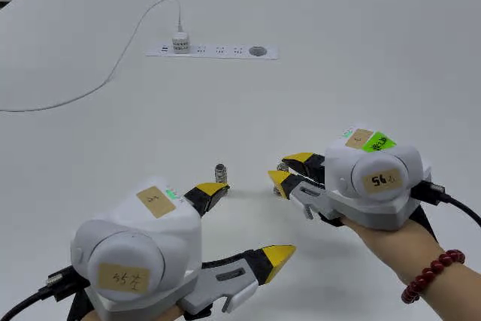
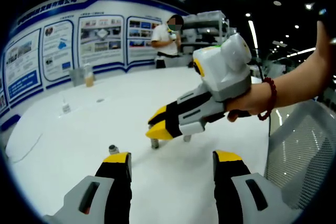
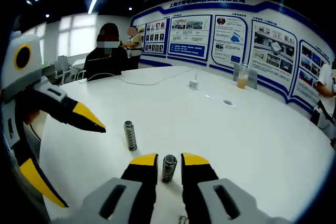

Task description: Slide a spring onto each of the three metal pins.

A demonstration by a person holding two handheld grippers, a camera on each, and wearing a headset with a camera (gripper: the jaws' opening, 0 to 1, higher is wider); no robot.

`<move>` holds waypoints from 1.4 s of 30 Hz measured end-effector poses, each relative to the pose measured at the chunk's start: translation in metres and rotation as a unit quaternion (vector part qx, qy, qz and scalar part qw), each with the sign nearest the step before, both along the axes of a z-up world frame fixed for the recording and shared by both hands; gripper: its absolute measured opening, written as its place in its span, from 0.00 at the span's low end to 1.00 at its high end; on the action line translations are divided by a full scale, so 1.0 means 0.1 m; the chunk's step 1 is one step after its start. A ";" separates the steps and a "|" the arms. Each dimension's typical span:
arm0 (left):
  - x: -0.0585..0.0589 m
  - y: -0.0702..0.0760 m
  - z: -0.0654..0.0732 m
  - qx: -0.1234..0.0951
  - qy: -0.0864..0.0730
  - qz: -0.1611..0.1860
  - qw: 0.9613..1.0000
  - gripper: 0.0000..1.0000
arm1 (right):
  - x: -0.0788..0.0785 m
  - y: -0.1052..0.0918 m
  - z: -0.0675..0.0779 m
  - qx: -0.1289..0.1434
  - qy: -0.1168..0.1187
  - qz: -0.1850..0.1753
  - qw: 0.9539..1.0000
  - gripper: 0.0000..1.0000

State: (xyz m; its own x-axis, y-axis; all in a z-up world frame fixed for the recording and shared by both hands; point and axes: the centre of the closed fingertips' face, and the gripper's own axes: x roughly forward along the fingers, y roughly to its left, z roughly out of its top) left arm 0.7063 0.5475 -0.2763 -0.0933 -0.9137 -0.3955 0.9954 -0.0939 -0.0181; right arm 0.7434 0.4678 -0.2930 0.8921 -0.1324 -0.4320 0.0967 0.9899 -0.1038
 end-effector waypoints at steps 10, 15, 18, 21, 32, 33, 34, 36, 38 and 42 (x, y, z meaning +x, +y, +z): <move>-0.01 -0.03 0.02 0.002 -0.011 -0.003 1.000 0.63 | -0.18 -0.05 0.17 0.033 -0.003 -0.024 0.999 0.29; -0.02 -0.05 0.02 0.001 -0.014 -0.006 1.000 0.62 | -0.30 -0.08 0.25 0.036 -0.009 -0.026 0.999 0.34; -0.03 -0.08 0.02 0.003 -0.017 -0.010 1.000 0.59 | -0.36 -0.11 0.30 0.042 -0.013 -0.032 0.999 0.39; -0.03 -0.12 0.04 0.001 -0.018 -0.011 1.000 0.59 | -0.43 -0.14 0.33 0.045 -0.014 -0.037 0.998 0.43; -0.13 -0.31 -0.01 0.007 -0.023 -0.025 0.999 0.53 | -0.65 -0.20 0.43 0.051 -0.031 -0.043 0.997 0.48; -0.14 -0.32 -0.01 0.006 -0.024 -0.027 0.999 0.52 | -0.67 -0.21 0.43 0.050 -0.032 -0.044 0.997 0.48; -0.16 -0.34 -0.01 0.004 -0.027 -0.030 0.999 0.52 | -0.70 -0.23 0.44 0.050 -0.032 -0.046 0.997 0.48; -0.19 -0.38 -0.01 0.005 -0.032 -0.036 0.999 0.51 | -0.75 -0.25 0.45 0.055 -0.038 -0.051 0.996 0.49; -0.22 -0.41 -0.02 0.006 -0.035 -0.041 0.999 0.50 | -0.78 -0.27 0.48 0.068 -0.049 -0.056 0.995 0.50; -0.26 -0.48 -0.04 0.006 -0.043 -0.051 0.998 0.49 | -0.87 -0.29 0.48 0.068 -0.054 -0.056 0.995 0.52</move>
State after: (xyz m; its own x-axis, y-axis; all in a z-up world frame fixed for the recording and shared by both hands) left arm 0.6807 0.4993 -0.2804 -0.1508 -0.8967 -0.4161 0.9788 -0.1945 0.0644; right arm 0.6567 0.4387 -0.2447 0.9171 -0.1800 -0.3557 0.2101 0.9765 0.0477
